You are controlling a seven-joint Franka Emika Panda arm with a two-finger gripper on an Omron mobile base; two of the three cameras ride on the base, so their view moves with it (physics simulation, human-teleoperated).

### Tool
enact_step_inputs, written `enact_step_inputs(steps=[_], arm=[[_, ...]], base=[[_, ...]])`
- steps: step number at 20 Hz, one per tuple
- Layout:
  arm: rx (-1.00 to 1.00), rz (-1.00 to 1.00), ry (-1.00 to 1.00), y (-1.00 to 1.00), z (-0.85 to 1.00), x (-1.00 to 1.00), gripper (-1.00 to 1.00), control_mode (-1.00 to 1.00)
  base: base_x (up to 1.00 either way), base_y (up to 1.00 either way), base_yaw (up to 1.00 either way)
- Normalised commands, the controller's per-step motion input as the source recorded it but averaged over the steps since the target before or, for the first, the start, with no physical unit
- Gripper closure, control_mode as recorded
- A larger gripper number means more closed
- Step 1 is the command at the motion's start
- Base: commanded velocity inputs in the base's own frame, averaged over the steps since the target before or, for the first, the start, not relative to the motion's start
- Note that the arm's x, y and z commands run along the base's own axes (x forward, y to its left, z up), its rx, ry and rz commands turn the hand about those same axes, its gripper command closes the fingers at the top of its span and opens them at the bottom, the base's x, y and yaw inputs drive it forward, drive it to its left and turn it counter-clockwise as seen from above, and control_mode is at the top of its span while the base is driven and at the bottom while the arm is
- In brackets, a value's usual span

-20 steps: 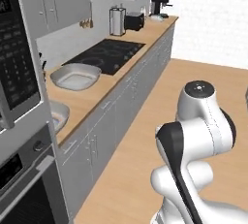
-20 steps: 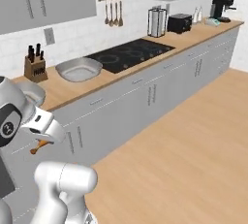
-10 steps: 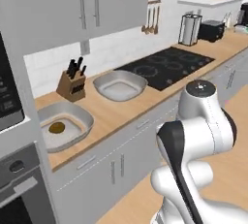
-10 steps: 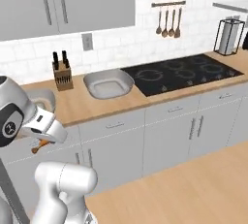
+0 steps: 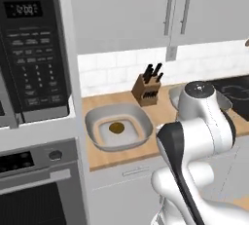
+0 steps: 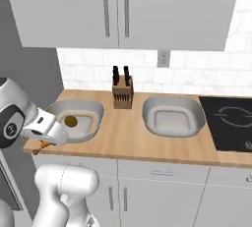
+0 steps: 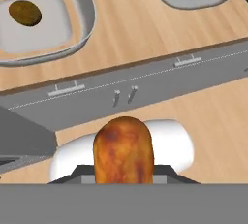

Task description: Place one avocado and one chicken drumstick in each tupperware on the nearby counter, to pack two identical lunches.

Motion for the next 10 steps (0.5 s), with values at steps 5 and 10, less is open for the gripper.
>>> enact_step_inputs(steps=[5, 10], arm=[[0.00, 0.00, 0.00, 0.00, 0.00, 0.00, 1.00, 1.00], [0.00, 0.00, 0.00, 0.00, 0.00, 0.00, 1.00, 1.00]], base=[[0.17, -0.31, 0.71], [0.33, -0.25, 0.21]])
